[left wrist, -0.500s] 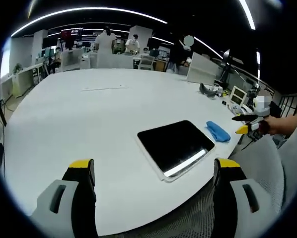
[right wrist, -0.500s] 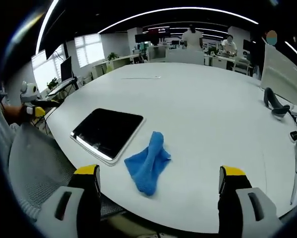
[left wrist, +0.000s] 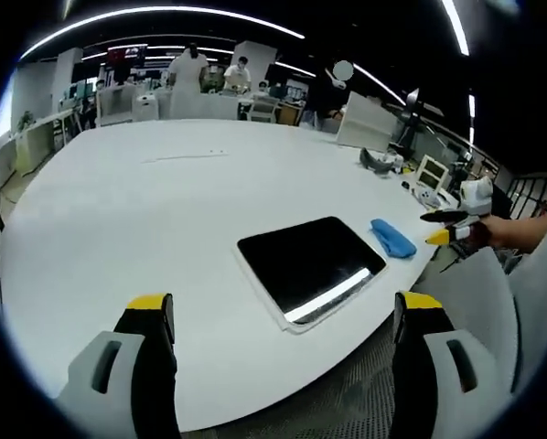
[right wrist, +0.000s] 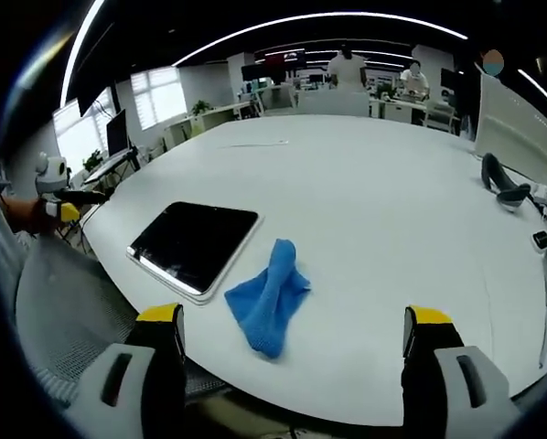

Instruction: Wipe the mirror surface with the cleaning cloth until all visible marks leave the cleaned area.

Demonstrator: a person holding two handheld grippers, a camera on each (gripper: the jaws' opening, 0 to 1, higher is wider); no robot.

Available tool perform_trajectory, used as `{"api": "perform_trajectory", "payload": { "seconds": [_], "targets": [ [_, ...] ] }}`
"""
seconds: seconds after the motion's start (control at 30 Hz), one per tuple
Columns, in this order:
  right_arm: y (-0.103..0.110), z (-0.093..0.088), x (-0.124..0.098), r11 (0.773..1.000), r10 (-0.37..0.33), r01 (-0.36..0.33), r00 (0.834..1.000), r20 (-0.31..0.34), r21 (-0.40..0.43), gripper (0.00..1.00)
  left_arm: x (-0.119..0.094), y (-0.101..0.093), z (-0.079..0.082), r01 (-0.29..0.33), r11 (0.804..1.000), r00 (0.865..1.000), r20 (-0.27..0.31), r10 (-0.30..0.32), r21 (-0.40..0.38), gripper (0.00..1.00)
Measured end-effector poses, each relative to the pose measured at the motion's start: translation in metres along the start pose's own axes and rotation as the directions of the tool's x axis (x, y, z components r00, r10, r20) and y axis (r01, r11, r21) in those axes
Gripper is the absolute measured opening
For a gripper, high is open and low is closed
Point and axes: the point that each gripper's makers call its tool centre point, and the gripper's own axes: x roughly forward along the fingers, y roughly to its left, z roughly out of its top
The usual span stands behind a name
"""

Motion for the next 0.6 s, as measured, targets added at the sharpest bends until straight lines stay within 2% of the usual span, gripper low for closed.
{"api": "perform_trajectory", "payload": {
  "seconds": [0.1,0.17,0.2,0.3,0.6],
  "targets": [
    [0.002,-0.001,0.002,1.000,0.008,-0.008,1.000,-0.006,0.002,0.98,-0.005,0.002,0.017,0.002,0.998,0.996,0.089,0.003,-0.056,0.99],
    [0.005,-0.001,0.005,1.000,0.013,-0.013,1.000,-0.012,0.000,0.98,-0.009,0.007,0.026,-0.030,0.999,0.988,0.150,0.032,-0.020,0.99],
    [0.007,0.000,0.006,1.000,0.016,-0.016,1.000,-0.012,0.000,0.98,-0.010,0.009,0.025,-0.052,0.999,0.988,0.148,0.052,-0.002,0.99],
    [0.011,0.001,0.009,1.000,0.027,-0.027,1.000,-0.015,-0.010,0.98,-0.008,0.003,0.018,-0.028,0.999,0.994,0.104,0.030,-0.022,0.99],
    [0.013,0.005,0.012,0.999,0.032,-0.032,0.999,-0.009,-0.008,0.98,-0.004,0.006,0.016,-0.035,0.999,0.995,0.094,0.036,-0.005,0.99]
  ]
}}
